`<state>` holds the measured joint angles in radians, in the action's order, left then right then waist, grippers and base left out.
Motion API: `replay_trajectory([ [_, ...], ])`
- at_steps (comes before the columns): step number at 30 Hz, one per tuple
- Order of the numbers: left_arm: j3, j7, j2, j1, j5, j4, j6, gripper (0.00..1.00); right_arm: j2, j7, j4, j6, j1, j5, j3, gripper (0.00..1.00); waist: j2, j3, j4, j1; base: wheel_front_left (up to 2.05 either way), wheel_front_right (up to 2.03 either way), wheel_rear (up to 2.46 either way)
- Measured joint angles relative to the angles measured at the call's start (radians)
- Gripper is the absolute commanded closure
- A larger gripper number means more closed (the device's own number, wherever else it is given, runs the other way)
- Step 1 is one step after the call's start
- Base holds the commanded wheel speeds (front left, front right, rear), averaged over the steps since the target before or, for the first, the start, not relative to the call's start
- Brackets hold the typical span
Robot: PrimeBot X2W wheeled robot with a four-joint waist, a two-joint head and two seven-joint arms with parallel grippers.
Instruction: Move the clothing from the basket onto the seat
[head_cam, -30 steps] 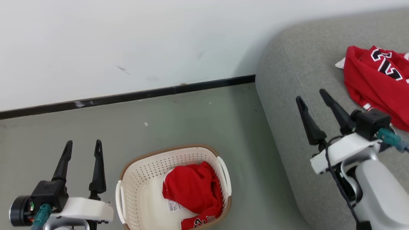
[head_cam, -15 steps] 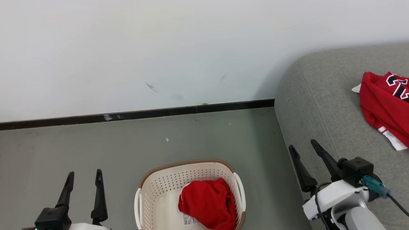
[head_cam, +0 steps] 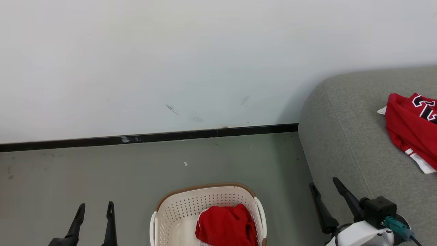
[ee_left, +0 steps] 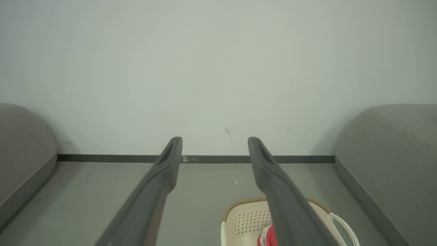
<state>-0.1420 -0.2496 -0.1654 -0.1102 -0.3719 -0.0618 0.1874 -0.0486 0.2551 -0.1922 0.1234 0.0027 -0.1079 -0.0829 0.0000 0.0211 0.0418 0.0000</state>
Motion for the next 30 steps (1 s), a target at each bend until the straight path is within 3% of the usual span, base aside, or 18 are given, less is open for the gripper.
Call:
replay_trajectory([
  [21, 0.005, 0.000, 0.003, -0.011, -0.001, 0.011, -0.016, 0.00, 0.005, 0.000, 0.070, 0.000, 0.048, 0.047, 0.010, 0.00, 0.0000, -0.004, 0.007, 0.0000, 0.00, 0.00, 0.00],
  [30, 0.005, 0.000, 0.005, -0.011, -0.001, 0.011, -0.024, 0.00, 0.006, 0.000, 0.094, 0.000, 0.059, -0.017, 0.007, 0.00, 0.0000, -0.018, 0.010, 0.0000, 0.00, 0.00, 0.00],
])
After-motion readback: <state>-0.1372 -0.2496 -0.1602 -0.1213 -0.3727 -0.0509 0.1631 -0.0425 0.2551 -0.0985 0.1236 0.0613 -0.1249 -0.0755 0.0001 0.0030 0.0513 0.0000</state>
